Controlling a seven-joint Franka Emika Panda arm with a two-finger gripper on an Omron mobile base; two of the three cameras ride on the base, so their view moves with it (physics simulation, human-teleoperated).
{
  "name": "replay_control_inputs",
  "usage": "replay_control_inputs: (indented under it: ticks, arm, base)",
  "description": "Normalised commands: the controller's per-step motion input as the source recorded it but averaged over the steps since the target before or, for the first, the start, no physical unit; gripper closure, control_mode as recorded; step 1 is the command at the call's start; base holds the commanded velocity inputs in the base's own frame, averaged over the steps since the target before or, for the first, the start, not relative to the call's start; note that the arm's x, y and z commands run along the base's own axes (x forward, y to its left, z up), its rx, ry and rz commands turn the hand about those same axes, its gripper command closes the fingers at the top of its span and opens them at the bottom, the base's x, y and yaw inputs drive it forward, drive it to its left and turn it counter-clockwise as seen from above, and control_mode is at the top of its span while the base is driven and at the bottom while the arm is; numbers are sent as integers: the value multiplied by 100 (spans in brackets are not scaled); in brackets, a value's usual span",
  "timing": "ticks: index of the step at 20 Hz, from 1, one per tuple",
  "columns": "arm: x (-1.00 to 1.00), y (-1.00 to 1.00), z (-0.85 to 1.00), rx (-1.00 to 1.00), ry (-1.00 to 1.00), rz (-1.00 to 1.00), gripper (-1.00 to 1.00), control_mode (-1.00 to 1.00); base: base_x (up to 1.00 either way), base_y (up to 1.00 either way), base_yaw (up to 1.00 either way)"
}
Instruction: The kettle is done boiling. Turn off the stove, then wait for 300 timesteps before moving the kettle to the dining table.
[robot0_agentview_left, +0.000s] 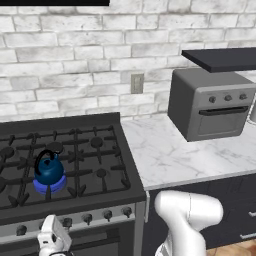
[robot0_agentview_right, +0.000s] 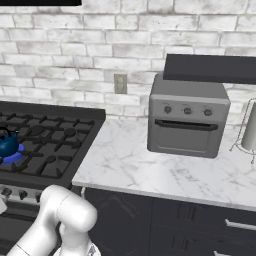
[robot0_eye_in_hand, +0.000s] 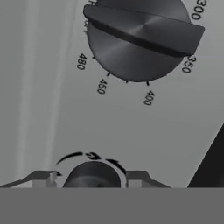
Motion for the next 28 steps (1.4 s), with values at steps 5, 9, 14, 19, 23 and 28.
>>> replay_control_inputs:
  ticks: [5,9,14,19,23,28]
  arm:
    - [-29,-14,-23,75,-18,-8,100,-100]
    - [-27,-11,-17,73,-18,-8,100,-100]
    - [-30,-13,-13,71,-19,-8,100,-100]
    - [-29,-15,-13,69,-17,-7,100,-100]
    - [-28,-14,-11,68,-16,-7,100,-100]
    - [-30,-6,-14,55,-16,-6,100,-100]
  base:
    - [0,0,0]
    - [0,0,0]
    - [0,0,0]
    - [0,0,0]
    - [0,0,0]
    - [0,0,0]
